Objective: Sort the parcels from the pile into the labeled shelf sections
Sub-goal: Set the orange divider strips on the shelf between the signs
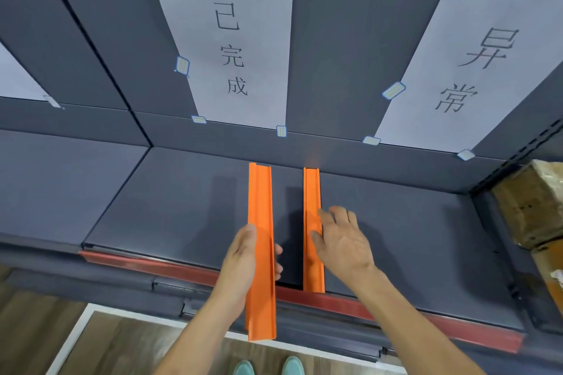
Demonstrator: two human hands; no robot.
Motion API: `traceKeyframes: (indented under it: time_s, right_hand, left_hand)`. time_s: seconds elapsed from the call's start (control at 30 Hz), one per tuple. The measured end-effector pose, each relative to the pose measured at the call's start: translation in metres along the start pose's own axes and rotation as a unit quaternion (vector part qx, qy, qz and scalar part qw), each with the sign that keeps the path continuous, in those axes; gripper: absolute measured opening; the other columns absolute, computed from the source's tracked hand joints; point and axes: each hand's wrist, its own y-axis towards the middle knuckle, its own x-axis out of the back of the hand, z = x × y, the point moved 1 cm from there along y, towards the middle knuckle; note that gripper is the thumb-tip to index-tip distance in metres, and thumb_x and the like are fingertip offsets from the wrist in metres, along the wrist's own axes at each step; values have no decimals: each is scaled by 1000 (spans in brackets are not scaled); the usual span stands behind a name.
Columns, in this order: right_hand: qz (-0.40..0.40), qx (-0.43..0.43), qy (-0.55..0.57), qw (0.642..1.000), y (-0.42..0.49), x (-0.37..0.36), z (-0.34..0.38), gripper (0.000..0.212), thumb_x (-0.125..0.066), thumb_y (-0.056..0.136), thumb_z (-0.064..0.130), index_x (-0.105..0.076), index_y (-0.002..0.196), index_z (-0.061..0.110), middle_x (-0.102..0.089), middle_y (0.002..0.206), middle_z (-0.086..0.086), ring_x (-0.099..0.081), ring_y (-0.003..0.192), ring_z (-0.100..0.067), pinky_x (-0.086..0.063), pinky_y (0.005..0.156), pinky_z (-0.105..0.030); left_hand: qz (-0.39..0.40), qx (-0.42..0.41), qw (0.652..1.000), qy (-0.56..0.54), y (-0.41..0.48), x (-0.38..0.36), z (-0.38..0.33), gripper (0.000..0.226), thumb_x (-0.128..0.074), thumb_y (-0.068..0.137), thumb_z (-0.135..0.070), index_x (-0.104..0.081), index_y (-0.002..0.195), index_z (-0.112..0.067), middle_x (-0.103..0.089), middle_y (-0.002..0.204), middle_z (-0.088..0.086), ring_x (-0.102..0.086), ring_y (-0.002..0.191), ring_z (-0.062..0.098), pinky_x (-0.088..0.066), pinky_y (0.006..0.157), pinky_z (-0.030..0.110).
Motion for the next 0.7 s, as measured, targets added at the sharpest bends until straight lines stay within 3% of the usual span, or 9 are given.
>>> traceKeyframes:
  time_s: [0.1,0.23,0.3,0.4,0.57,0.7]
  right_hand:
    - [-48,45,-34,997,-14,18,6,53,-45,103,42,-40,151,18,-40,152,-3,-37,137,-23,-41,109,-36]
    - [-40,87,30,995,-28,35,19,59,-43,103,48,-34,155,21,-38,153,3,-34,139,-18,-38,112,-33]
    - [-28,98,68,992,-33,40,30,61,-41,103,52,-34,155,22,-40,151,6,-35,138,-16,-41,108,-32]
    - [-28,118,88,989,-36,44,46,59,-42,102,53,-36,153,25,-45,147,7,-39,134,-16,-46,102,-33]
    - [-16,120,96,988,-29,43,64,62,-43,103,48,-26,158,25,-50,136,6,-48,129,-16,-50,95,-31]
    - [5,123,119,985,-24,37,86,69,-27,97,66,-29,156,30,-56,125,11,-55,119,-12,-52,93,-32]
  left_hand:
    - [12,3,1000,0,0,-12,-5,36,-36,110,-47,-59,115,-20,-76,90,11,-70,65,26,-60,60,35]
    - [15,1,1000,-19,-2,-21,-10,36,-46,107,-48,-66,106,-18,-74,88,16,-71,70,32,-60,64,38]
    - [9,-22,1000,-11,-2,-25,-13,35,-49,107,-46,-71,96,-21,-74,90,16,-72,80,32,-61,73,42]
    - [6,-40,999,-10,-4,-26,-18,30,-53,105,-43,-78,99,-29,-77,101,7,-74,97,22,-58,87,39]
    - [1,-45,999,-7,-9,-9,-31,27,-54,104,-46,-78,106,-34,-78,105,3,-74,101,20,-59,88,39]
    - [-15,-51,999,-7,-6,16,-38,27,-53,105,-45,-78,102,-34,-78,99,3,-75,91,19,-58,78,35]
